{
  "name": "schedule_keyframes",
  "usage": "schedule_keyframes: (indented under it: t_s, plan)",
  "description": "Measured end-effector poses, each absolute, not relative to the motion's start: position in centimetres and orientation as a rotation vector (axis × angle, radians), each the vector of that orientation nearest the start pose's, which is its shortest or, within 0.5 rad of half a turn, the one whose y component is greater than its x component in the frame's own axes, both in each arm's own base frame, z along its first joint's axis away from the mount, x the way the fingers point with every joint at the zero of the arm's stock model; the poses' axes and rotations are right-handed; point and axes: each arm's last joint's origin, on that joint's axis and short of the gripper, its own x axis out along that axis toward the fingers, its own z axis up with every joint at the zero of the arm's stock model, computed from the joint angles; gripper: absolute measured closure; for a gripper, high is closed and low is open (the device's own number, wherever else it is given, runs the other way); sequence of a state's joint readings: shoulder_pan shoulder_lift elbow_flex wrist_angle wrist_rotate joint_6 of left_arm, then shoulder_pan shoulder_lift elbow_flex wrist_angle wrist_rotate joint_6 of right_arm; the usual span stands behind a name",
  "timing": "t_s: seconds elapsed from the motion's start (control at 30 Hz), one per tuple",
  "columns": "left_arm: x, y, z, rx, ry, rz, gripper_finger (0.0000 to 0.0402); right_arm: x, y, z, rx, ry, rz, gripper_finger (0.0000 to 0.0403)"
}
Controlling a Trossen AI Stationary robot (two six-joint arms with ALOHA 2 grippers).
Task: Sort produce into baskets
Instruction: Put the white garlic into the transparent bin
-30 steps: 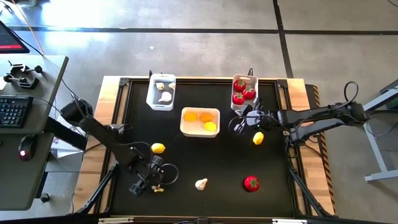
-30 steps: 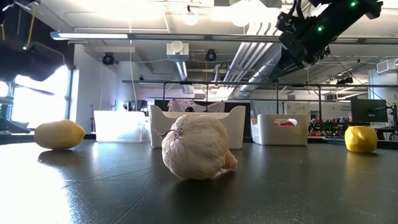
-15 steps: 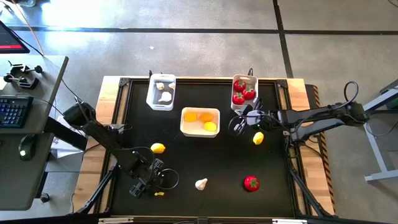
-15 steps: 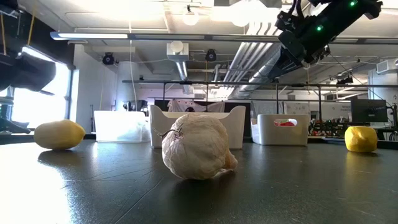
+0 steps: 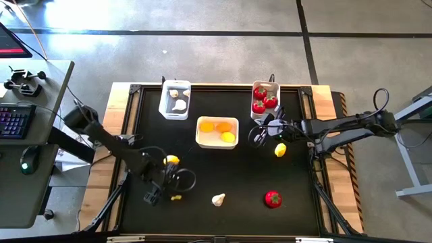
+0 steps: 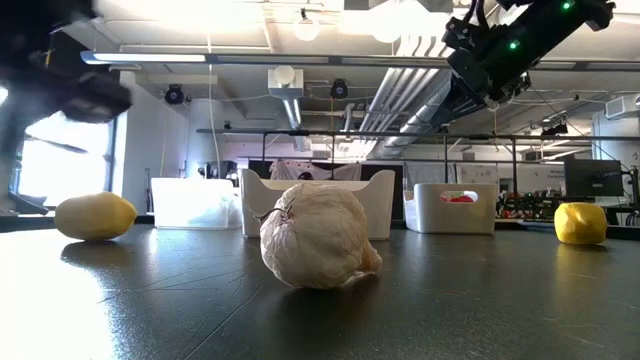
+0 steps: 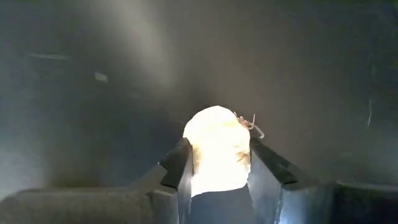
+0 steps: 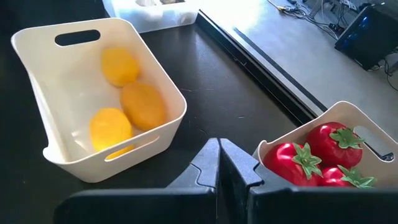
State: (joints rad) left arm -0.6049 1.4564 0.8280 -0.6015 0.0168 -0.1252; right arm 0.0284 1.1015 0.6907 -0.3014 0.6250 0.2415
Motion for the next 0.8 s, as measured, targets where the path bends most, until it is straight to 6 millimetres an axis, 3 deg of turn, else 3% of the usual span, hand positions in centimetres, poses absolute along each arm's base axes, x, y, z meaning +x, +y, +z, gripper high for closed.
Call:
schedule_keyframes:
  t_s: [0.23,0.5,0.8]
  plan:
    - [21.9,-9.6,21.2,0.172,1.107,-0.339,0.0309,21.9,-1.1,23.7,-0.042,0.619,-0.637,0.0403]
    - [21.4,-0.8,24.6,0.140,0.968,0.047,0.0309,22.1,-1.1,23.9,-0.113,0.614,-0.609,0.0403]
    - [19.3,9.3,25.2,0.008,0.968,0.482,0.0309,22.2,-1.1,24.1,-0.171,0.607,-0.599,0.0403]
